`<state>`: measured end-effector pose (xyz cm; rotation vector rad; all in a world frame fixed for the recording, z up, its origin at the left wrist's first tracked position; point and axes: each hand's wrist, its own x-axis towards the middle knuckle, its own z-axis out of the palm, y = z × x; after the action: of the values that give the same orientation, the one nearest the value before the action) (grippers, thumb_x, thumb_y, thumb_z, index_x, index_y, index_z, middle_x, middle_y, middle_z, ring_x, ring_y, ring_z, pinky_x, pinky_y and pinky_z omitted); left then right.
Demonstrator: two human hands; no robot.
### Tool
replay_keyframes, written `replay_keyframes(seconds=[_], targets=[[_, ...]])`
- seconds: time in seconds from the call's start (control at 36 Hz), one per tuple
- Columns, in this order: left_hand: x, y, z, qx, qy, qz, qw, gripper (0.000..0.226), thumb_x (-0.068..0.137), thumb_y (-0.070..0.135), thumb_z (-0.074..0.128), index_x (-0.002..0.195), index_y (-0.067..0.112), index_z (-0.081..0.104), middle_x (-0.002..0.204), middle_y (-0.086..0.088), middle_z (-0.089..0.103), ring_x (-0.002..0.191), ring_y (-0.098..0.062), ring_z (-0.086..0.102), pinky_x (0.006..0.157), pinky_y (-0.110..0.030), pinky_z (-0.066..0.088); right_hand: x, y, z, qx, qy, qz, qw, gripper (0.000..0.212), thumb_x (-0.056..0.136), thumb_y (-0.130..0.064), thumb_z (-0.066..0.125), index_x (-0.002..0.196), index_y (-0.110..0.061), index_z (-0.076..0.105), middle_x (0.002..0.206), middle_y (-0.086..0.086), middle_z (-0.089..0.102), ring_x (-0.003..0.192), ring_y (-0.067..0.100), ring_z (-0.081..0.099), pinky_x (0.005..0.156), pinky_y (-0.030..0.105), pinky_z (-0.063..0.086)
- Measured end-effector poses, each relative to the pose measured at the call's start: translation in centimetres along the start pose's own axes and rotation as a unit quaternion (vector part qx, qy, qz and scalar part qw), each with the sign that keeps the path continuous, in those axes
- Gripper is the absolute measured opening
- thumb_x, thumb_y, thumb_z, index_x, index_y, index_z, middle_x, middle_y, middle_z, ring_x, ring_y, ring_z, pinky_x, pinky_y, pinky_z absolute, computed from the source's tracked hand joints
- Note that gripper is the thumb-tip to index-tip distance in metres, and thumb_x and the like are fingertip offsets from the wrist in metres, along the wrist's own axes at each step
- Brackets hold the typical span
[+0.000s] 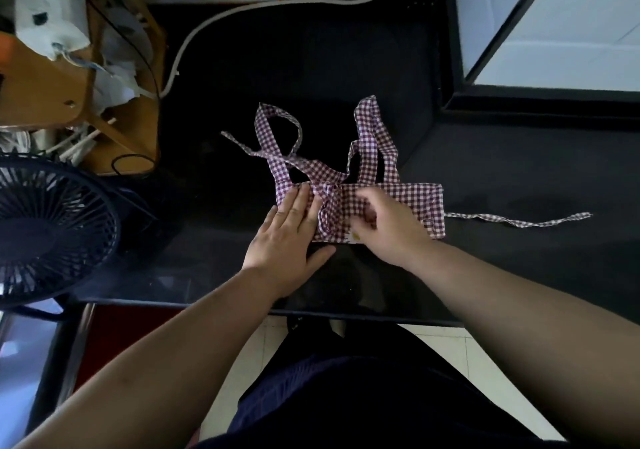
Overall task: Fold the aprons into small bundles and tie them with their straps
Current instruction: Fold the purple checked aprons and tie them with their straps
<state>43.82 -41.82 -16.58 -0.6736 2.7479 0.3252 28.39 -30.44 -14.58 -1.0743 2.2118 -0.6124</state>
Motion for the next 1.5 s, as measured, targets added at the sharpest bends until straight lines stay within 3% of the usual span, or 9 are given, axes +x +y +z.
replay_keyframes(seconds=[0.11, 0.22, 0.39, 0.61, 0.78, 0.92, 1.11, 1.25, 1.5], targets=[[0.8, -0.1, -0.7, -0.003, 0.002, -0.009, 1.000, 0.080, 0.097, 0.058, 0.028, 0.152, 0.017, -0.013, 0.160, -0.003, -0.020, 0.141, -0.011, -0.025, 0.115, -0.030, -0.008, -1.7, 0.3, 0.4, 0.028, 0.254, 0.189, 0.948, 0.052, 0.087, -0.034, 0.064, 0.130, -0.011, 0.044, 0.129, 0.007, 0.047, 0.121, 0.024, 0.044, 0.102, 0.042, 0.036], [1.4, 0.1, -1.0, -0.025, 0.002, 0.002, 1.000, 0.083, 0.096, 0.056, 0.034, 0.152, 0.017, -0.013, 0.160, -0.002, -0.020, 0.142, -0.011, -0.023, 0.118, -0.032, -0.005, -1.0, 0.4, -0.9, 0.273, 0.287, 0.496, 0.773, 0.095, 0.075, -0.040, 0.076, 0.145, -0.013, 0.019, 0.145, 0.010, 0.030, 0.128, 0.031, 0.040, 0.105, 0.045, 0.037], [1.6, 0.0, -1.4, -0.075, -0.016, 0.003, 0.997, 0.081, 0.097, 0.056, 0.034, 0.152, 0.017, -0.010, 0.160, 0.002, -0.018, 0.141, -0.007, -0.025, 0.120, -0.033, -0.001, -0.2, 1.7, -1.9, 0.611, 0.276, 0.456, 0.586, 0.049, 0.071, -0.022, 0.083, 0.109, -0.010, 0.055, 0.104, 0.006, 0.065, 0.091, 0.017, 0.066, 0.064, 0.024, 0.054], [2.4, 0.1, -2.3, -0.079, -0.012, -0.006, 0.997, 0.068, 0.101, 0.047, 0.032, 0.154, 0.016, 0.003, 0.162, 0.000, -0.002, 0.149, -0.015, -0.007, 0.120, -0.031, 0.007, -1.1, 0.1, -0.5, -0.003, 0.241, 0.034, 0.970, 0.030, 0.079, 0.005, 0.058, 0.107, -0.005, 0.064, 0.094, 0.008, 0.062, 0.081, 0.025, 0.059, 0.070, 0.032, 0.047], [2.0, 0.6, -2.4, 0.130, 0.043, 0.008, 0.991, 0.060, 0.097, 0.041, 0.037, 0.150, 0.013, 0.029, 0.158, -0.006, 0.024, 0.147, -0.025, 0.014, 0.115, -0.042, 0.022, -0.8, -1.5, 0.8, -0.254, 0.040, -0.022, 0.966, 0.057, 0.093, -0.002, 0.045, 0.147, -0.009, 0.028, 0.133, 0.013, 0.042, 0.108, 0.029, 0.053, 0.081, 0.034, 0.043], [1.6, -0.5, -2.1, 0.127, 0.115, 0.023, 0.985, 0.054, 0.054, 0.008, 0.084, 0.106, 0.000, 0.070, 0.110, -0.012, 0.065, 0.091, -0.028, 0.059, 0.064, -0.036, 0.056, -0.3, -1.6, 0.7, -0.220, 0.032, 0.056, 0.973, 0.063, 0.092, -0.003, 0.050, 0.149, -0.011, 0.024, 0.139, 0.014, 0.035, 0.091, 0.029, 0.060, 0.064, 0.033, 0.041], [2.3, 2.1, -3.0, 0.101, 0.059, 0.008, 0.993, 0.055, 0.093, 0.008, 0.048, 0.144, -0.002, 0.029, 0.153, -0.013, 0.020, 0.129, -0.030, 0.036, 0.101, -0.034, 0.041, 0.4, -1.5, 0.4, -0.271, -0.014, 0.036, 0.962, 0.073, 0.089, -0.008, 0.056, 0.150, -0.006, 0.016, 0.138, 0.013, 0.035, 0.100, 0.030, 0.059, 0.065, 0.032, 0.040], [2.2, 0.7, -3.4, -0.066, 0.025, 0.036, 0.997, 0.059, 0.095, 0.044, 0.044, 0.144, 0.016, 0.032, 0.147, -0.004, 0.020, 0.128, -0.025, 0.025, 0.108, -0.035, 0.028, 1.1, -1.6, -0.4, -0.082, -0.050, -0.042, 0.994, 0.045, 0.091, -0.027, 0.053, 0.132, -0.009, 0.050, 0.119, 0.010, 0.052, 0.109, 0.025, 0.051, 0.089, 0.034, 0.044], [3.6, 2.0, -3.4, -0.428, 0.128, -0.084, 0.891, 0.012, 0.094, 0.018, 0.059, 0.090, 0.017, 0.070, 0.093, 0.004, 0.064, 0.089, -0.017, 0.060, 0.080, -0.028, 0.046, 1.7, -1.6, -1.0, 0.168, -0.021, 0.032, 0.985, 0.020, 0.100, -0.020, 0.048, 0.083, -0.017, 0.057, 0.073, -0.007, 0.051, 0.065, 0.005, 0.044, 0.054, 0.009, 0.035]])
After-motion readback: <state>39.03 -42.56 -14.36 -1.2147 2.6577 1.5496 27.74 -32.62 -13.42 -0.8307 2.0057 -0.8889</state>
